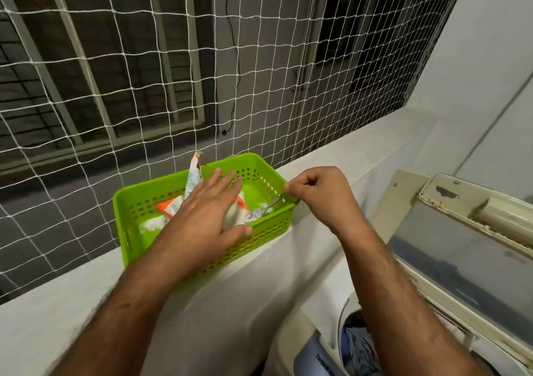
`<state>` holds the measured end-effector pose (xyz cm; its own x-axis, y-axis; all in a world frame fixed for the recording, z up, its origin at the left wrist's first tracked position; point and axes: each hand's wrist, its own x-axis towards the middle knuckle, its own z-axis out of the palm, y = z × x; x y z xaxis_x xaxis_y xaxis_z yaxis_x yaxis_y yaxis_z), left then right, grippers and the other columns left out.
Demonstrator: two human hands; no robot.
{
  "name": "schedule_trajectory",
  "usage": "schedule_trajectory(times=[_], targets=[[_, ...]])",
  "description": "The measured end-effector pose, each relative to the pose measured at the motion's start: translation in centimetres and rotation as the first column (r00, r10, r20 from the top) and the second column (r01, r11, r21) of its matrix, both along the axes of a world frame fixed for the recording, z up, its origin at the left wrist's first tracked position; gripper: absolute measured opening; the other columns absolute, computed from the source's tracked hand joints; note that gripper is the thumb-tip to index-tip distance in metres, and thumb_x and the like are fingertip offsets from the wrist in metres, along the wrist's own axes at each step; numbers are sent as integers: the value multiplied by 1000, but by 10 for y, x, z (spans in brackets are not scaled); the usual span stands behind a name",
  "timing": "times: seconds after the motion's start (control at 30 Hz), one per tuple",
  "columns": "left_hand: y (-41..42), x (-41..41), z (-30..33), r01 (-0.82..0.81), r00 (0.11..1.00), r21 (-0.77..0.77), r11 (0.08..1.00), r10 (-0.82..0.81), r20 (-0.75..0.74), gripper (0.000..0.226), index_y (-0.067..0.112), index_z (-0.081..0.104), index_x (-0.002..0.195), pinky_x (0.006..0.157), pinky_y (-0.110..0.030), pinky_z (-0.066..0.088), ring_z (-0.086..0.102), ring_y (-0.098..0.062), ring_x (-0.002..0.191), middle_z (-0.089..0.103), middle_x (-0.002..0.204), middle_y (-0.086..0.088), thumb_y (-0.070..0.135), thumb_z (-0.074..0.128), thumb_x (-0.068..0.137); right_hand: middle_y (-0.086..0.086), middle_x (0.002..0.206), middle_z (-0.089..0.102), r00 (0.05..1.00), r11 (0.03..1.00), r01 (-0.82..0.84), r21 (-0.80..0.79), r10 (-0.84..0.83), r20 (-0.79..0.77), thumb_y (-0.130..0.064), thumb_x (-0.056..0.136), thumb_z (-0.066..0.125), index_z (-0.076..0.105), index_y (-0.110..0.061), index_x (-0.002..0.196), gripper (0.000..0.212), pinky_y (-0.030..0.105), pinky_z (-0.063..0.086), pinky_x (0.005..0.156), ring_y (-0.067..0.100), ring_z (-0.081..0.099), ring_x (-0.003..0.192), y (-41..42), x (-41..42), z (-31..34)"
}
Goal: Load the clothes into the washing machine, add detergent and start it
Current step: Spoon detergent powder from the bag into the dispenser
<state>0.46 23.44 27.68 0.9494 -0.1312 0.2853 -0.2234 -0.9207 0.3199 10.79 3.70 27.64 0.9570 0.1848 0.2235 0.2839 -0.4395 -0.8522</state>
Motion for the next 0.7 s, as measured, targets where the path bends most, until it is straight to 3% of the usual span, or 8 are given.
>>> schedule_trajectory(times=[0.13,0.27,0.37,0.53,0.7], targets=[[-3,-1,2,6,1000,8,1000,-6,-2,94,18,20,152,112,-22,-2,0,-16,149,12,161,0,61,44,71,3,65,69,1000,1000,14,-2,-14,-20,-16,76,81,74,-14,65,13,31,47,64,12,55,60,-6,1,-4],[-4,1,1,6,1000,20,1000,-6,-6,99,19,22,151,114,-24,-1,1,-16,149,13,160,0,71,36,69,-8,59,65,1000,997,14,75,-12,-26,-18,78,78,76,-15,69,10,25,40,59,4,53,54,-11,-1,-9],[-12,4,1,20,1000,5,1000,-20,-2,95,19,23,151,115,-26,-2,0,-14,148,14,160,0,68,41,72,-15,49,57,999,993,39,111,-40,7,-26,83,74,74,-19,66,18,25,39,58,2,47,47,-20,-4,-9],[-47,12,3,113,993,-51,992,-110,51,102,18,21,152,115,-23,-4,-5,-4,143,12,160,2,75,27,68,-7,70,69,991,978,131,161,-133,1,-41,83,69,66,-23,65,26,45,57,70,20,69,72,-52,-11,-13],[-108,20,-6,264,964,-124,957,-256,73,94,22,19,152,113,-13,-8,-4,3,143,9,160,10,73,31,74,-13,78,70,960,953,279,114,-279,-16,-48,81,68,69,-28,74,21,45,59,76,12,68,82,-116,-17,-30]])
